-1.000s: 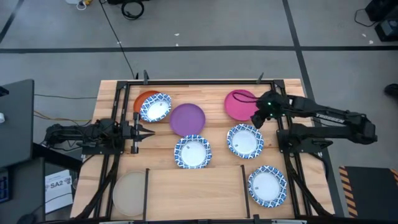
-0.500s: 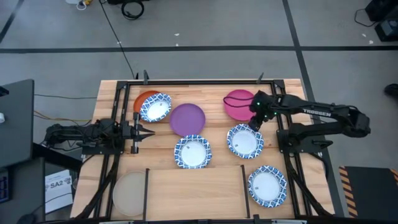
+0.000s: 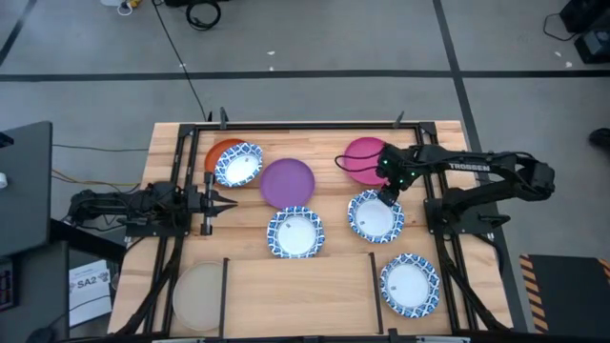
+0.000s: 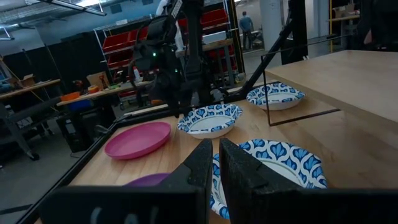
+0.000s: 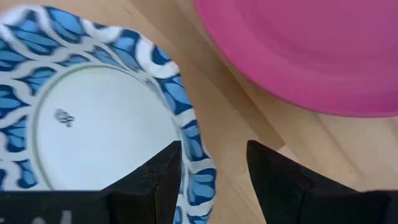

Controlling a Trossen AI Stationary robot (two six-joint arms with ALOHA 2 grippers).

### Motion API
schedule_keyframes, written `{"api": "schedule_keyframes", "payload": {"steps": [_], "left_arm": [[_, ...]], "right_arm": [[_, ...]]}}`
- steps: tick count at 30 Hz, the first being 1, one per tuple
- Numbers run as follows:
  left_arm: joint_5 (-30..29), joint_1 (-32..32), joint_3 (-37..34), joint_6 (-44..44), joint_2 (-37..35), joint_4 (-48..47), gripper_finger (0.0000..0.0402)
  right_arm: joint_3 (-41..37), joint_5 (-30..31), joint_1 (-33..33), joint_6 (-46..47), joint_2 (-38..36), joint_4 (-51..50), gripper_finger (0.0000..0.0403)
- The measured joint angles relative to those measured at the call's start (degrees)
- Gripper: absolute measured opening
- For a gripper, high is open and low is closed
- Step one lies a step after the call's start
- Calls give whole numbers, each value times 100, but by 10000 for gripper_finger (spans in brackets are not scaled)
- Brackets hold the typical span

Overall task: Place and stack plates onto a shelf
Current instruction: Put the white bowl on the shelf

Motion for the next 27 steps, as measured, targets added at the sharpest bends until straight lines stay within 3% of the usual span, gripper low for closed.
{"api": "schedule_keyframes", "payload": {"steps": [8, 27], "left_arm": [[2, -1, 0, 0, 0, 2, 36], [2, 0, 0, 0, 0, 0, 36]], "right_arm": [[0, -66, 0, -11, 418, 2, 174], [0, -166, 0, -17, 578, 2, 49]]}}
